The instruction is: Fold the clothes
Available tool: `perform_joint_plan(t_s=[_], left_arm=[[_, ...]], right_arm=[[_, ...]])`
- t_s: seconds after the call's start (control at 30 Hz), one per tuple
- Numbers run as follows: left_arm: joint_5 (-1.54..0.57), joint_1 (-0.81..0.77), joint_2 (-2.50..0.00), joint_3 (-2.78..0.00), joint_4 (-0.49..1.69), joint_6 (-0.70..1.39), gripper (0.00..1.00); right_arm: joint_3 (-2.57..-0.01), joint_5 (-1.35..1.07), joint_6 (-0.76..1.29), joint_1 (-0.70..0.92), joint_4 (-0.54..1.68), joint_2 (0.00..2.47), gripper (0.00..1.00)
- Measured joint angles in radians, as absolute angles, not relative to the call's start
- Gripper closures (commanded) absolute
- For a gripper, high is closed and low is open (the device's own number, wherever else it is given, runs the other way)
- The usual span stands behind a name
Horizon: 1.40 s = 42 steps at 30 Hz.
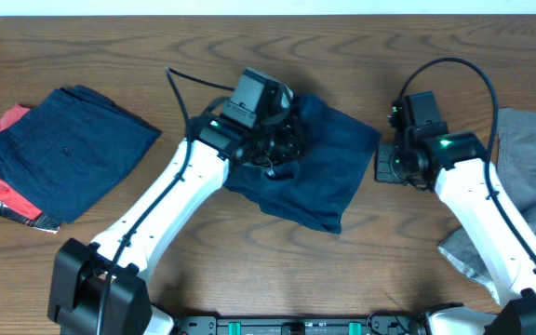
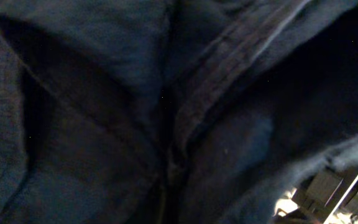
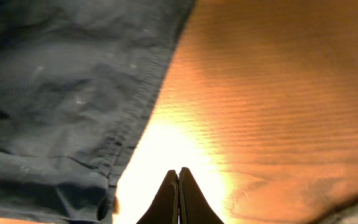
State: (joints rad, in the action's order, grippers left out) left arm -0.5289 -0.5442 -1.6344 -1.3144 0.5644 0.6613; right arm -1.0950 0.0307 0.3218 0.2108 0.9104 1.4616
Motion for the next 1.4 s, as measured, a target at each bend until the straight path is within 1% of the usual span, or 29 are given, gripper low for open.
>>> perform_joint_plan(t_s=[0.1,0.17,0.3,0.43,0.6,0.73,0.97,1.13,1.33,1.37,1.4], left_arm=[[-0.501,-0.602,-1.639,-1.314,0.562,0.666,0.56],[-0.489,-0.641,-1.649,-1.315,0.553,0.67,0.53],[-0.485,-0.667,-1.663,-1.315,0.545,0.621,0.53],[-0.477,-0.592,-1.646,-1.317,0.544,0.55,0.52],[-0.406,-0.417,-1.618,-1.332,0.541,0.506,0.52],[-0.371,-0.344,-1.63,-1.332,0.569,0.48,0.52],[-0.36,-0.337,-1.773,-1.333,0.611,0.449,0.52],[-0.36,-0.337,-1.899,-1.332,0.661,0.443,0.52],[-0.36,-0.337,-1.95,-1.333,0.759,0.442,0.52],[-0.36,-0.337,-1.95,-1.333,0.786,0.442,0.53],[-0.36,-0.339,-1.95,-1.333,0.815,0.441,0.57]], right_arm=[[-1.095,0.028,0.322,0.206,0.918,1.464,0.99],[-1.095,0.027,0.322,0.206,0.916,1.464,0.99],[-1.095,0.026,0.322,0.206,0.909,1.464,0.99],[-1.095,-0.009,0.299,0.206,0.89,1.464,0.99],[-1.095,-0.266,0.169,0.206,0.795,1.464,0.99],[-1.095,-0.444,0.114,0.217,0.755,1.465,0.99],[-1.095,-0.544,0.09,0.311,0.731,1.505,0.99],[-1.095,-0.563,0.09,0.394,0.729,1.619,0.99],[-1.095,-0.568,0.09,0.464,0.748,1.76,0.99],[-1.095,-0.567,0.089,0.471,0.757,1.78,0.99],[-1.095,-0.562,0.089,0.477,0.769,1.802,0.99]])
